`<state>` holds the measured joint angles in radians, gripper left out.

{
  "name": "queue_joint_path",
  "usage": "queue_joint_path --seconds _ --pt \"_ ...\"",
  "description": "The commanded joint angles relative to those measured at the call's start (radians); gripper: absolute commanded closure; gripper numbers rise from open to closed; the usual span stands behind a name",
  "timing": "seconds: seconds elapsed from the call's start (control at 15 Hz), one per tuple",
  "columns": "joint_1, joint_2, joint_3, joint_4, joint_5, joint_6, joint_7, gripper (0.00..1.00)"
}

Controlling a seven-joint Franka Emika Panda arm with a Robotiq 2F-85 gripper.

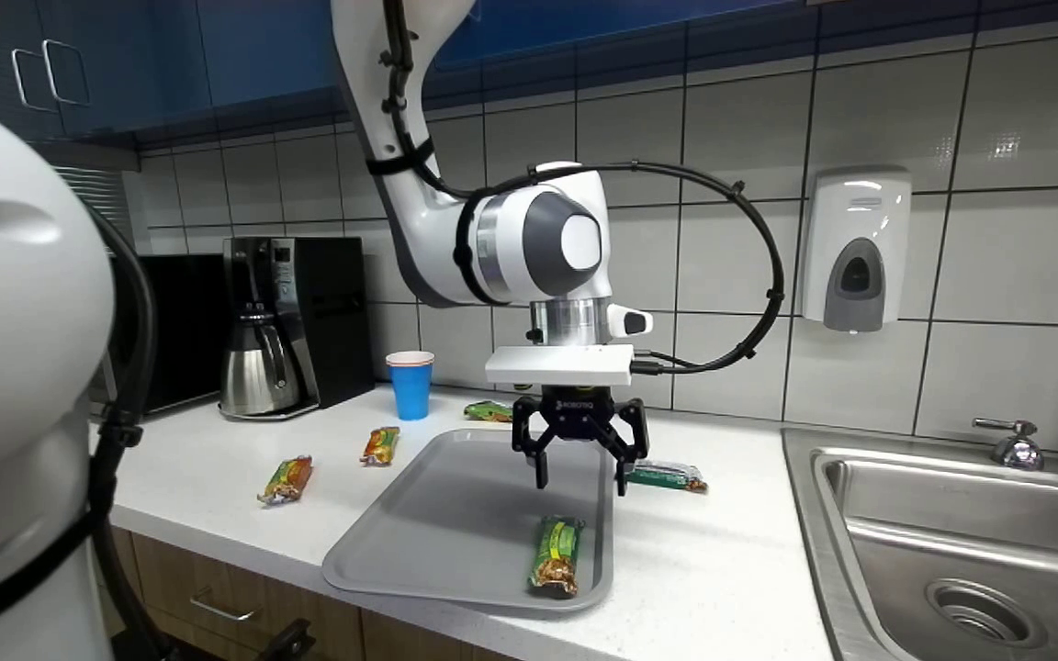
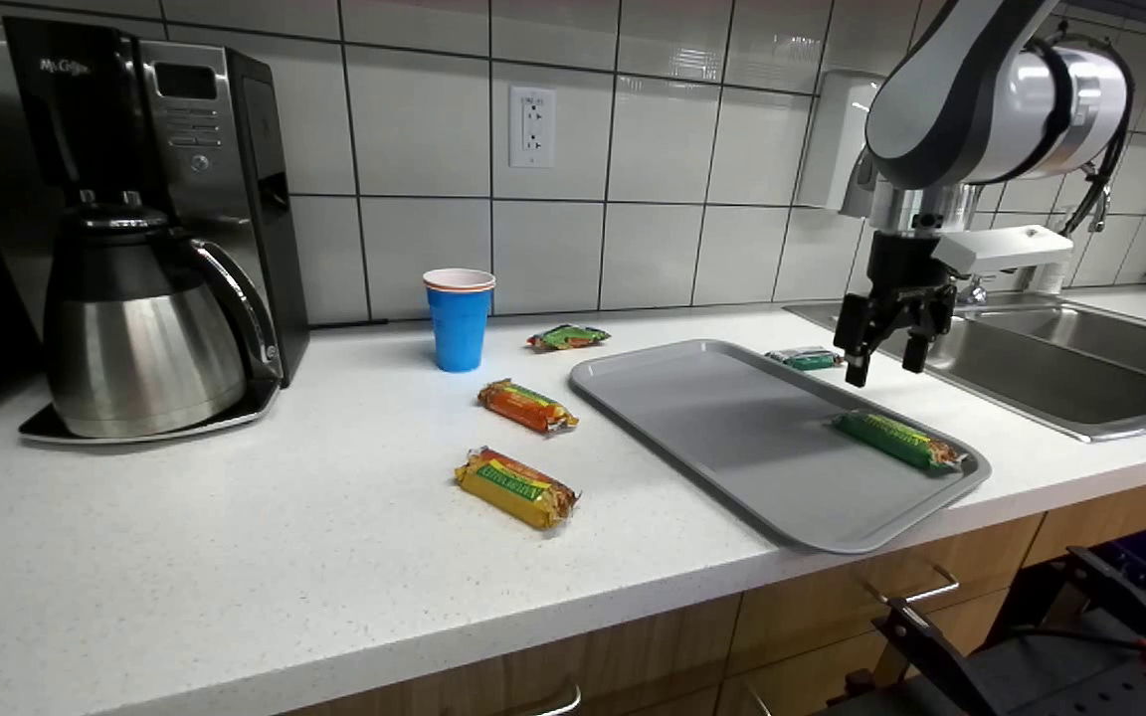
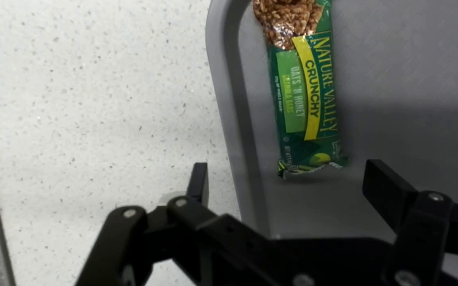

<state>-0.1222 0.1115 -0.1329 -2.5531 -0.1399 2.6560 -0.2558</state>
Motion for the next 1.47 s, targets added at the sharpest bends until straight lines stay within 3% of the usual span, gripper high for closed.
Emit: queue_joint_path --seconds 0.0,1.0,1.4 --pt "-0.005 -0.001 0.005 0.001 -0.001 -0.003 0.002 0.00" --pt "-0.005 0.000 0.005 0.001 -0.001 -0.003 0.002 0.00" --pt "-0.046 0.012 0.015 0.066 0.090 -0.004 -0.237 0.00"
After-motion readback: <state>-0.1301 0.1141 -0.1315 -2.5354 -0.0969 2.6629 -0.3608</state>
